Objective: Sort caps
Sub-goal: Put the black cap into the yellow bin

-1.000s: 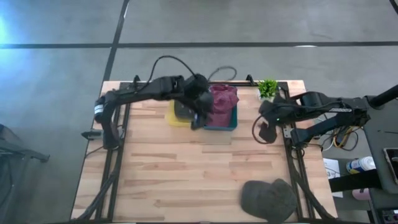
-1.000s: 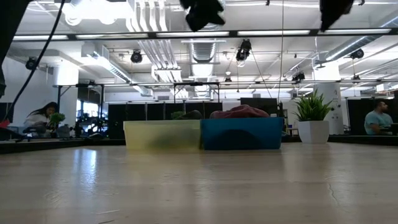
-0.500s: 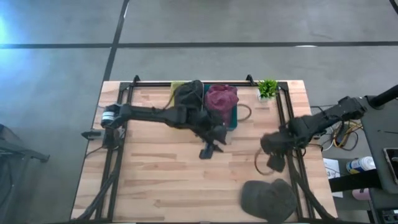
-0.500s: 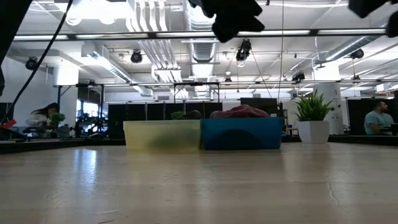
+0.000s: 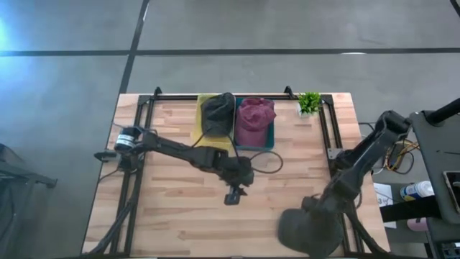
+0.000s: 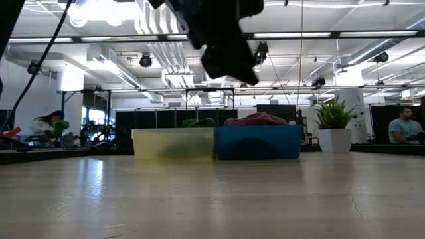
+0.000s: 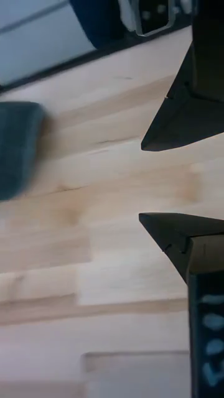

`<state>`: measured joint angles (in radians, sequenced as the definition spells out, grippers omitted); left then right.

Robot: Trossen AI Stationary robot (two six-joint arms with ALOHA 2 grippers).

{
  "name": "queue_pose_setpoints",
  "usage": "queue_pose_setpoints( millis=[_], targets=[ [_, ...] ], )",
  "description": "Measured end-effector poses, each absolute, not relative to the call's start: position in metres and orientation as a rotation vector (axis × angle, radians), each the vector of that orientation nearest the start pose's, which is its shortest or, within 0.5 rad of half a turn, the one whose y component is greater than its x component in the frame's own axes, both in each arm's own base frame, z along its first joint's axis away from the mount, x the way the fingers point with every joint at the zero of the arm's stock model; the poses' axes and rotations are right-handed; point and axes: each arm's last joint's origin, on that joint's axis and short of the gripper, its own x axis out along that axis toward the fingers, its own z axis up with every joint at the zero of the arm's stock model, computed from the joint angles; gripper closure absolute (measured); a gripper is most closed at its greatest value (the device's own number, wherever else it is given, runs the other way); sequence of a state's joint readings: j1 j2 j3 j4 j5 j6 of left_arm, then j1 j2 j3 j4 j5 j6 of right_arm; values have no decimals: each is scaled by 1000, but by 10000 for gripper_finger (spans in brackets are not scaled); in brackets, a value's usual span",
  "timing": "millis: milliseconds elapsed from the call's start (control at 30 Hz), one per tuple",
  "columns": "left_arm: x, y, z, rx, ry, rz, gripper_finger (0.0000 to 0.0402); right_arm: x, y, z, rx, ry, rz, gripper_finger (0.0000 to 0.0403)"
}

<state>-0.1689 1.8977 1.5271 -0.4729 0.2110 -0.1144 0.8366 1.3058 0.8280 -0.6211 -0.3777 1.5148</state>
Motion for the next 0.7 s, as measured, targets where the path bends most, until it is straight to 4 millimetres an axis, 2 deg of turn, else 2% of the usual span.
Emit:
queue_pose_setpoints(
  millis=[200, 400, 500, 700],
  targets=[
    [396, -88, 232, -110, 1016, -319, 236, 166, 205, 169, 927, 1713, 12, 177],
    [382, -103, 214, -92, 1117, -341, 236, 197, 200, 139, 872, 1684, -31, 177],
    [377, -113, 208, -75, 1129, -364, 236, 224, 196, 144, 869, 1558, -5, 177],
    [378, -118, 206, -45, 1081, -352, 236, 274, 181, 182, 782, 1220, -5, 177]
  ],
)
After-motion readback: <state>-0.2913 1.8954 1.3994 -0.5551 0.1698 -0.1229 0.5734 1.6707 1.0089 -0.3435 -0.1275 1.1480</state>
